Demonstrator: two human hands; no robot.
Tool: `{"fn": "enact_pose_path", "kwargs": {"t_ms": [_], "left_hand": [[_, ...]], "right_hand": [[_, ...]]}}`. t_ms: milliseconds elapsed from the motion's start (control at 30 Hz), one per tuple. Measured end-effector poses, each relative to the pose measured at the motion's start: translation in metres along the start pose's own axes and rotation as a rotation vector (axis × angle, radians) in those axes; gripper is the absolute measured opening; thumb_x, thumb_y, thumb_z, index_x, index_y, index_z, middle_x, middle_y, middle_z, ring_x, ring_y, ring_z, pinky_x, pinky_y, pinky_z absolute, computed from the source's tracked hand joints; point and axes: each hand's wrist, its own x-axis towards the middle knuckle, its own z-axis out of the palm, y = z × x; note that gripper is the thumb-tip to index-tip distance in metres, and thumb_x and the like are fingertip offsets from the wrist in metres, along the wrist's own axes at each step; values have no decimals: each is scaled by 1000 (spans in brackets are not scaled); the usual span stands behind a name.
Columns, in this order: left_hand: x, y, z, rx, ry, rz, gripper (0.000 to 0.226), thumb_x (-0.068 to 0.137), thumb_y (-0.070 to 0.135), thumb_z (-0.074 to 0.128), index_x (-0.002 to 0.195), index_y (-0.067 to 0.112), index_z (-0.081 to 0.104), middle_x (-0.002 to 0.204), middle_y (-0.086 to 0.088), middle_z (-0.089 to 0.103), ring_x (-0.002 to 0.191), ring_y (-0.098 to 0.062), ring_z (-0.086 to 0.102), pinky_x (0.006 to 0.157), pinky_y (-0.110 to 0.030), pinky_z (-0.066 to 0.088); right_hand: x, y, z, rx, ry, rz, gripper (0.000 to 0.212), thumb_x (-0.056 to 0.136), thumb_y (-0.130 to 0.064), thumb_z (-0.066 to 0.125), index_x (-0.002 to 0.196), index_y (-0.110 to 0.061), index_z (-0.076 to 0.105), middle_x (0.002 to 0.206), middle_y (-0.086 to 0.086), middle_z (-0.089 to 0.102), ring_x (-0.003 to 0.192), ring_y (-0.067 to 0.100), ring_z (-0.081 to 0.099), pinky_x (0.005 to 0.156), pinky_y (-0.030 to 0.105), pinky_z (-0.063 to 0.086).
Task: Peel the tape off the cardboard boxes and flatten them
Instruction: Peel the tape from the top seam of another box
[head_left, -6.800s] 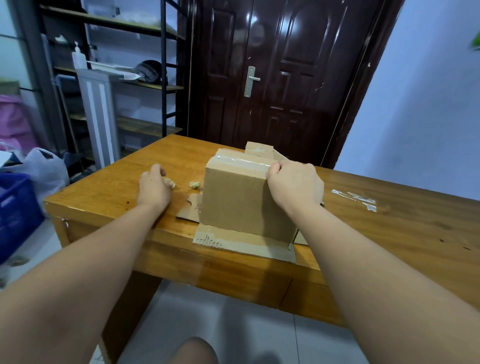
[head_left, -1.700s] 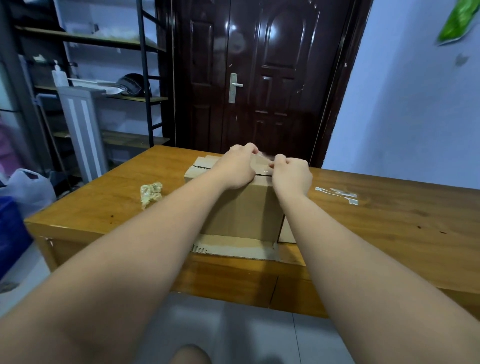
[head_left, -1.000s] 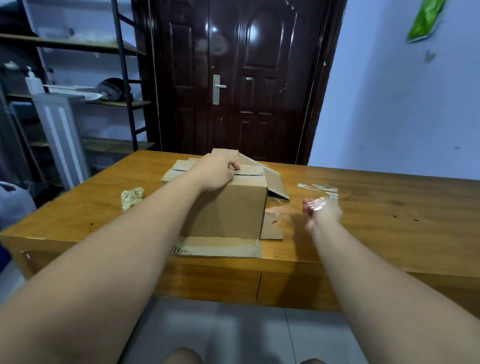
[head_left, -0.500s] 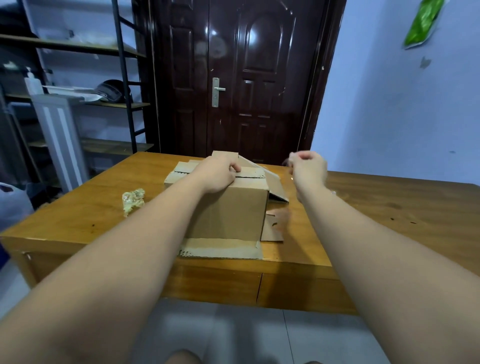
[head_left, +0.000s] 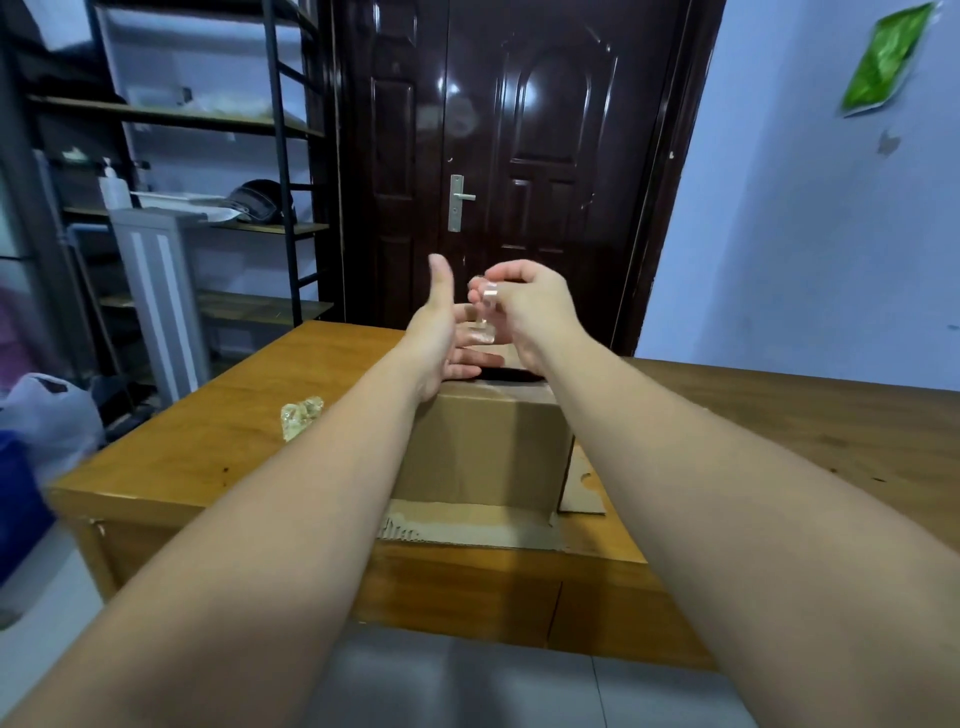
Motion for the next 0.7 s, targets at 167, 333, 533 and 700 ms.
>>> {"fn": "enact_pose_path", "kwargs": {"t_ms": [167, 333, 533, 700], "left_hand": [[2, -6, -3, 29, -38, 92, 37, 102, 41, 39, 92, 15, 63, 76, 1, 66, 58, -8, 60, 56, -20, 44], [5, -8, -9, -194, 101, 55, 27, 97, -6, 37, 111, -7, 60, 68, -4, 55, 50, -4, 49, 50, -13, 43], [5, 0, -10, -463, 247, -98, 36, 100, 7, 28, 118, -2, 58, 61, 0, 40, 28, -4, 22, 40, -18, 19], [-4, 2, -8, -313, 236, -25, 38, 92, 32, 61, 121, 7, 59, 122, -10, 56, 44, -4, 31, 47, -17, 29]], "right_hand": [[6, 16, 10, -228, 152, 35, 15, 82, 0, 59, 83, -11, 69, 70, 5, 66, 63, 16, 65, 64, 32, 57], [10, 21, 5, -466, 156, -85, 15, 85, -9, 64, 89, -21, 72, 69, -12, 64, 63, -3, 62, 63, 14, 45], [8, 33, -9, -649, -15, -169, 33, 83, -21, 74, 113, -24, 62, 78, -10, 61, 80, 7, 59, 72, 20, 45], [9, 44, -16, -819, -62, -123, 27, 84, -23, 74, 108, -25, 61, 86, -10, 59, 86, 11, 57, 73, 23, 43]]}}
